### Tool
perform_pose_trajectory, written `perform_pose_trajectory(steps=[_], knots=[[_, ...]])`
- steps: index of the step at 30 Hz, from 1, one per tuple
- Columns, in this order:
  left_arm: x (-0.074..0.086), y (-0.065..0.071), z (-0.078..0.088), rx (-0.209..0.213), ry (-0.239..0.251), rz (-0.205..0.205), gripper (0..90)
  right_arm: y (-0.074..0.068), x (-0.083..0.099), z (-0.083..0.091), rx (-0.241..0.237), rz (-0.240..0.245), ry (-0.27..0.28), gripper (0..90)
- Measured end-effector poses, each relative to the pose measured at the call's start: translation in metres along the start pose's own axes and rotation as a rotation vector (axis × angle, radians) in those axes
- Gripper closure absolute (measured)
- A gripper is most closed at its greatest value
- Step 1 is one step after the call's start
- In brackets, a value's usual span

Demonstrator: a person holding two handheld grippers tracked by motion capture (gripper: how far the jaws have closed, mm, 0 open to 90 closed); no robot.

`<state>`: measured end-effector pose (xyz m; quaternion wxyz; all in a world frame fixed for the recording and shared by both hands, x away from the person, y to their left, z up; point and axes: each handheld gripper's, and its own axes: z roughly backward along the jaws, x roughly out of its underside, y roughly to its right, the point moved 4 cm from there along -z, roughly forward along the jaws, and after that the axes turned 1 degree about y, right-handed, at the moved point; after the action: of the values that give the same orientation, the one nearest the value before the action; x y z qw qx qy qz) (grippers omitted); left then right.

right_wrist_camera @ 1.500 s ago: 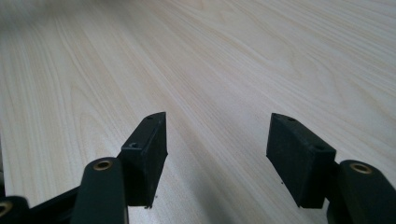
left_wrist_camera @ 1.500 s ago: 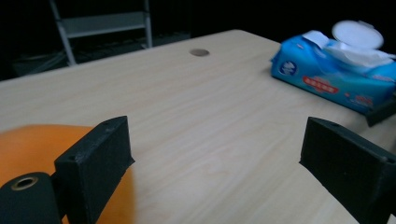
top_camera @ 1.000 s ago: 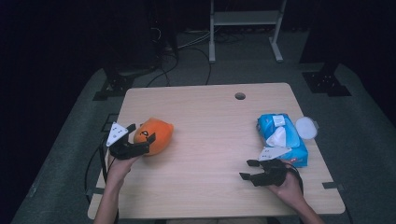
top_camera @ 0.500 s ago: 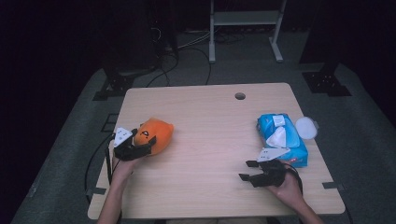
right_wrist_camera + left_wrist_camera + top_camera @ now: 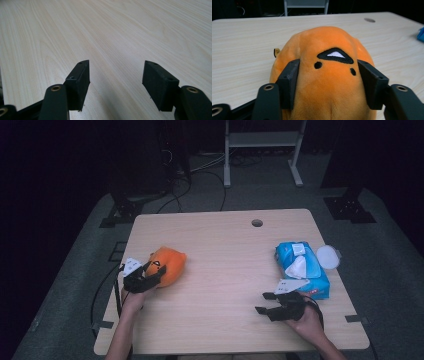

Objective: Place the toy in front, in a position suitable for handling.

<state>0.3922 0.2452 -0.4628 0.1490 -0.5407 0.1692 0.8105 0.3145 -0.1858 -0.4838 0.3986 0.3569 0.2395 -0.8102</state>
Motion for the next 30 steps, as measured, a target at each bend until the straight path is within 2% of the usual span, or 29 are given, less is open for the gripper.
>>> perform_pose_trajectory(steps=[1, 7, 16, 17, 20, 21, 24, 25, 26, 28, 30], knots=[[0.000, 0.000, 0.000, 0.000, 0.000, 0.000, 41.3, 0.000, 0.000, 0.000, -0.001, -0.001, 0.000, 37.6], [-0.007, -0.005, 0.008, 0.028, 0.062, 0.073, 48.2, 0.001, 0.000, 0.001, -0.004, -0.007, 0.005, 37.6], [-0.015, 0.000, 0.015, 0.094, 0.107, 0.102, 50.7, 0.001, 0.000, 0.000, -0.005, -0.003, 0.001, 37.7], [-0.017, 0.002, 0.016, 0.105, 0.113, 0.112, 50.7, 0.001, 0.000, 0.001, -0.005, -0.003, 0.001, 37.7], [-0.025, 0.010, 0.021, 0.142, 0.141, 0.110, 50.7, 0.001, 0.000, 0.001, -0.001, -0.004, 0.005, 37.7], [-0.025, 0.010, 0.021, 0.142, 0.141, 0.110, 50.6, 0.001, 0.000, 0.001, -0.001, -0.004, 0.005, 37.7], [-0.037, 0.027, 0.026, 0.198, 0.173, 0.091, 50.6, 0.003, -0.001, 0.003, 0.004, -0.008, 0.013, 37.7], [-0.037, 0.027, 0.026, 0.198, 0.173, 0.091, 50.6, 0.004, -0.001, 0.004, 0.005, -0.009, 0.014, 37.7], [-0.042, 0.038, 0.028, 0.244, 0.179, 0.078, 50.5, 0.004, -0.001, 0.004, 0.007, -0.009, 0.015, 37.7], [-0.046, 0.050, 0.027, 0.302, 0.180, 0.077, 50.5, 0.004, -0.001, 0.006, 0.010, -0.011, 0.017, 37.7], [-0.048, 0.064, 0.026, 0.340, 0.172, 0.048, 50.5, 0.006, -0.002, 0.008, 0.016, -0.010, 0.023, 37.7]])
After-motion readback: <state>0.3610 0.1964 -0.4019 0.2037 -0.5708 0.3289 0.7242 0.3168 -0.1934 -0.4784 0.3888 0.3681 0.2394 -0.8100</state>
